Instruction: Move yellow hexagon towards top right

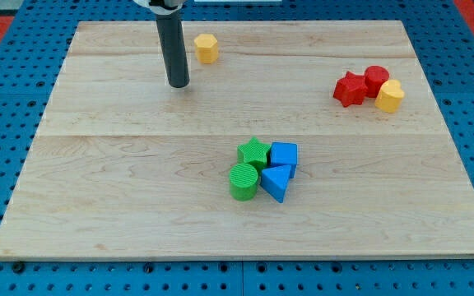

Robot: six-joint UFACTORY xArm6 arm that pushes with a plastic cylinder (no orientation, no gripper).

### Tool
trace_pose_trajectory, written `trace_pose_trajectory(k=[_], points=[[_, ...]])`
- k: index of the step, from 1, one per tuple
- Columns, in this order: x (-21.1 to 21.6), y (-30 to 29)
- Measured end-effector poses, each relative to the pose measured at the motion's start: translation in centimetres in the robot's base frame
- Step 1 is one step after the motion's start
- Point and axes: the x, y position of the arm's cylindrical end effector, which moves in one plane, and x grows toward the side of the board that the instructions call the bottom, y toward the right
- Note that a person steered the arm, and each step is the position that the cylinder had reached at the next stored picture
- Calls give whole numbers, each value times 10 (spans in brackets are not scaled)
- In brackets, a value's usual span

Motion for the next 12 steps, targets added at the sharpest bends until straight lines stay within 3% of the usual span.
trace_pose_trajectory(k=[1, 2, 4, 6, 9, 10, 11, 12], points=[[-35, -45], [-69, -38], [-70, 119], [-71, 29], [-96, 165], [-102, 125], [-118, 151], [-120, 223]])
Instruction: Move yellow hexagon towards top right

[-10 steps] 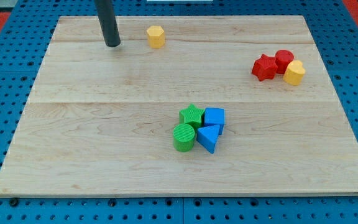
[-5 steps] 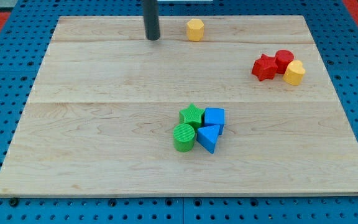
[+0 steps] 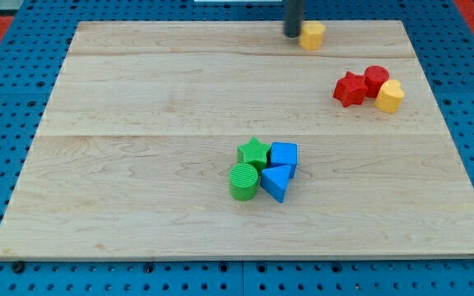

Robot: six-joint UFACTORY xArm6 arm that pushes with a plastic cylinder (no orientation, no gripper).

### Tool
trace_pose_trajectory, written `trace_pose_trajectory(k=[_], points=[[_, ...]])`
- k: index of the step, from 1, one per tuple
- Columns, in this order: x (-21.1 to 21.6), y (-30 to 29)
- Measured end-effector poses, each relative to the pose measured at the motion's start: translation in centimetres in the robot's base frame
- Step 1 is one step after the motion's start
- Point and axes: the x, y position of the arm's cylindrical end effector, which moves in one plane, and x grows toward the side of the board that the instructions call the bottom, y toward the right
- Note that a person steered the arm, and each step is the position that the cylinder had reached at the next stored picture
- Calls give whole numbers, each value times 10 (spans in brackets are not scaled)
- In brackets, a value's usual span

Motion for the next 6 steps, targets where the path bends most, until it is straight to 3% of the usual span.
trace_pose_trajectory(k=[1, 2, 3, 5, 6], points=[[0, 18], [21, -7], [41, 7], [15, 88], [24, 61]])
